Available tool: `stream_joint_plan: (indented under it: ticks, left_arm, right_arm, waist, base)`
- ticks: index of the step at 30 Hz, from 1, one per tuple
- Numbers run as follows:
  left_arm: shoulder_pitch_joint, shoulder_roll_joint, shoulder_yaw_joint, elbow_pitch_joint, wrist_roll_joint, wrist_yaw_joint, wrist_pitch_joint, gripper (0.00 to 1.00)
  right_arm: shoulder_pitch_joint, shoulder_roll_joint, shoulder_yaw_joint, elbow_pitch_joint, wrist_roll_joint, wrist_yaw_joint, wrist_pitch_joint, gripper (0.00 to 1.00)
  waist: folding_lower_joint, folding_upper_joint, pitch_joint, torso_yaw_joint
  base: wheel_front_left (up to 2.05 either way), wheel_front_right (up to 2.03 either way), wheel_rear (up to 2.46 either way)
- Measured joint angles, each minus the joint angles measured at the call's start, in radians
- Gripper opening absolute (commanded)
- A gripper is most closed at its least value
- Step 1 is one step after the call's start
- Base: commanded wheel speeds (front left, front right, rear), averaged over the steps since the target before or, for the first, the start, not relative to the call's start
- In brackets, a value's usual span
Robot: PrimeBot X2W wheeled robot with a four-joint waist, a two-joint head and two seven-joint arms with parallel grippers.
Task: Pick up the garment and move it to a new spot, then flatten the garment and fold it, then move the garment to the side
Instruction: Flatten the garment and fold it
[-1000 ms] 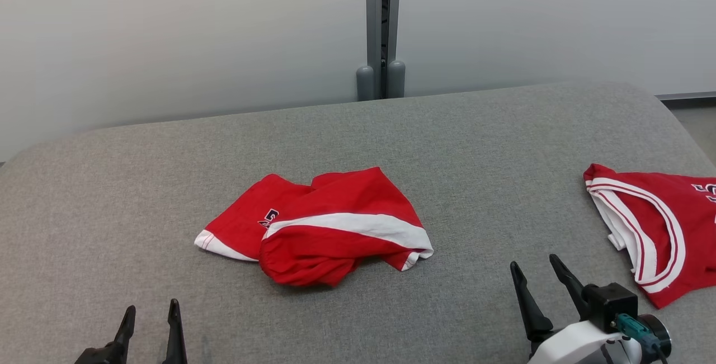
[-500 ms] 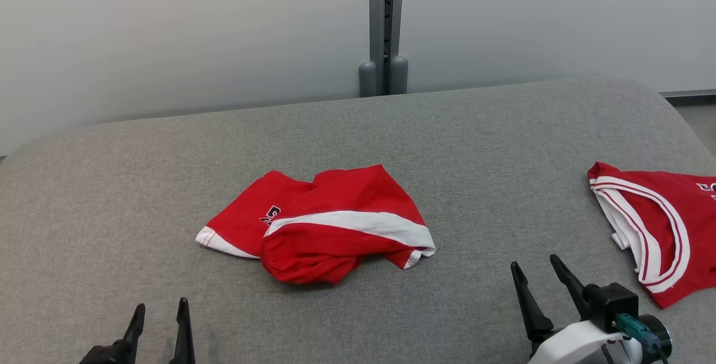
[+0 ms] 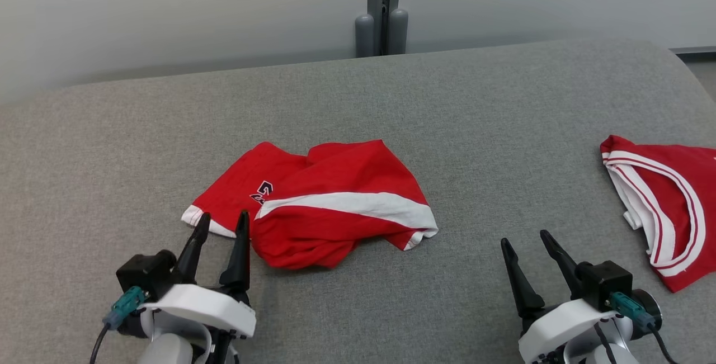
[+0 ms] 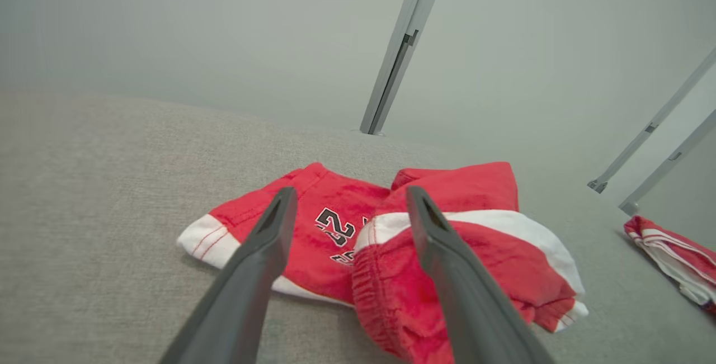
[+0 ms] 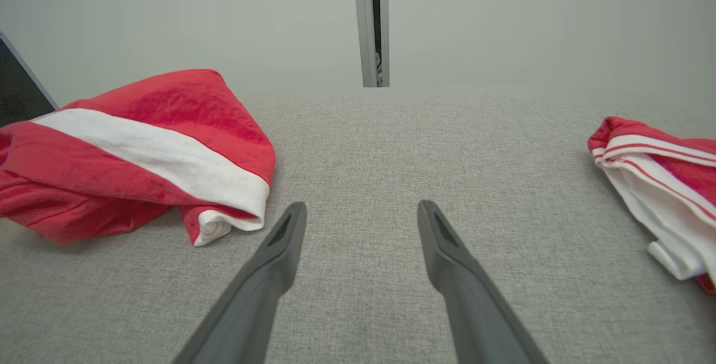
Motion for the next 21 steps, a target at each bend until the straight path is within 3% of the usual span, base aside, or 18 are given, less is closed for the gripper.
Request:
stream_joint_plan:
  ticks: [10, 18, 19, 20, 21]
  left_arm:
    - [-0.136, -0.002, -0.112, 0.196, -0.184, -0.027, -0.001, 1.0]
    - [-0.188, -0.001, -0.159, 0.305, -0.241, -0.03, -0.001, 1.0]
    - [-0.196, -0.001, -0.17, 0.32, -0.243, -0.03, -0.001, 0.97]
    - [-0.201, -0.001, -0.175, 0.327, -0.242, -0.03, 0.0, 0.87]
    - [-0.206, -0.002, -0.176, 0.331, -0.245, -0.03, 0.0, 0.54]
  right_arm:
    - [-0.018, 0.0, 0.003, 0.006, 0.011, 0.0, 0.0, 1.0]
    - [-0.032, 0.0, -0.002, 0.009, 0.008, 0.0, 0.0, 1.0]
    - [-0.035, 0.0, -0.001, 0.01, 0.008, 0.0, 0.0, 1.0]
    - [-0.039, 0.0, -0.001, 0.01, 0.008, 0.0, 0.0, 1.0]
    - [-0.044, 0.0, 0.001, 0.01, 0.008, 0.0, 0.0, 1.0]
  waist:
    - [0.0, 0.0, 0.049, -0.022]
    - [0.0, 0.0, 0.07, -0.026]
    - [-0.0001, 0.0, 0.072, -0.026]
    - [0.0, 0.0, 0.075, -0.027]
    - [-0.0001, 0.0, 0.076, -0.027]
  base:
    - [0.0, 0.0, 0.0]
    - [0.0, 0.0, 0.0]
    - [0.0, 0.0, 0.0]
    - [0.0, 0.0, 0.0]
    - [0.0, 0.0, 0.0]
